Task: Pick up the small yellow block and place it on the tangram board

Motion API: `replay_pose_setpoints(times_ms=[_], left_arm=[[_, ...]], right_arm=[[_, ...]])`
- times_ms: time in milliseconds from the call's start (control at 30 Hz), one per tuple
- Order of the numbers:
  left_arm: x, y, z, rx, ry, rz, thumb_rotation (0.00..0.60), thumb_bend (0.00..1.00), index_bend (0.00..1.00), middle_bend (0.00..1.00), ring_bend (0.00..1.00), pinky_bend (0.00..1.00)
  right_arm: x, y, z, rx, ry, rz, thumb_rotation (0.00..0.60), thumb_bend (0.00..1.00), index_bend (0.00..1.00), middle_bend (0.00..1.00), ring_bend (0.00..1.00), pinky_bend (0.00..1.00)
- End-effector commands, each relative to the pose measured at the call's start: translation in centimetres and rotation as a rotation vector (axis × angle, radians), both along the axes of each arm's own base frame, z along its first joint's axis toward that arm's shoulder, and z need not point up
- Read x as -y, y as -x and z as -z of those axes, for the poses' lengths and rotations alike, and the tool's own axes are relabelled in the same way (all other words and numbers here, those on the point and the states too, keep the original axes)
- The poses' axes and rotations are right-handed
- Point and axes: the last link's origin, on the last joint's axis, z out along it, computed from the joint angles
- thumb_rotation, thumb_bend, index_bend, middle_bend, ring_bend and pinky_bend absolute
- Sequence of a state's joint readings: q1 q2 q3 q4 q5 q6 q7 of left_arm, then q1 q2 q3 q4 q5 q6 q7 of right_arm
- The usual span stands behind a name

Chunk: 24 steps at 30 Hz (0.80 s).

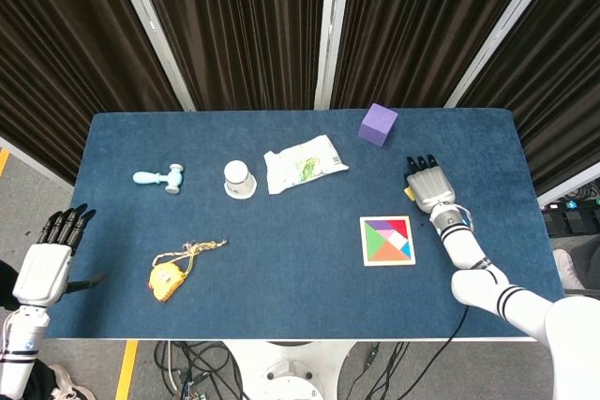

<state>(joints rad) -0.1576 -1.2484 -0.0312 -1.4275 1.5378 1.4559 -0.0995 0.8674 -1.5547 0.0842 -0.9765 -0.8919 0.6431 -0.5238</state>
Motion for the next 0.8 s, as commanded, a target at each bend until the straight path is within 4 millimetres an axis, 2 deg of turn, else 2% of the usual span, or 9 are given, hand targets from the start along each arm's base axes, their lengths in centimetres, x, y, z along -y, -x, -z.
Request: replay_pose_setpoints(times_ms=[33,800], left_arm=[[-0.02,-0.02,0.01,-0.001,0.002,0.001,0.600,0.00,0.04,0.00,0.00,0.00],[-0.10,0.09,0.03,0.006,0.009,-0.001,0.600,0.00,0.04,0.00,0.00,0.00]], right_arm=[[0.01,0.02,-0.03,0.000,0.002,0.000,0.600,0.18,0.34,0.00,0.00,0.00],[-0.13,0.02,-0.69,0.003,0.019,-0.020,0.600,0.22,0.51,0.00,0.00,0.00]])
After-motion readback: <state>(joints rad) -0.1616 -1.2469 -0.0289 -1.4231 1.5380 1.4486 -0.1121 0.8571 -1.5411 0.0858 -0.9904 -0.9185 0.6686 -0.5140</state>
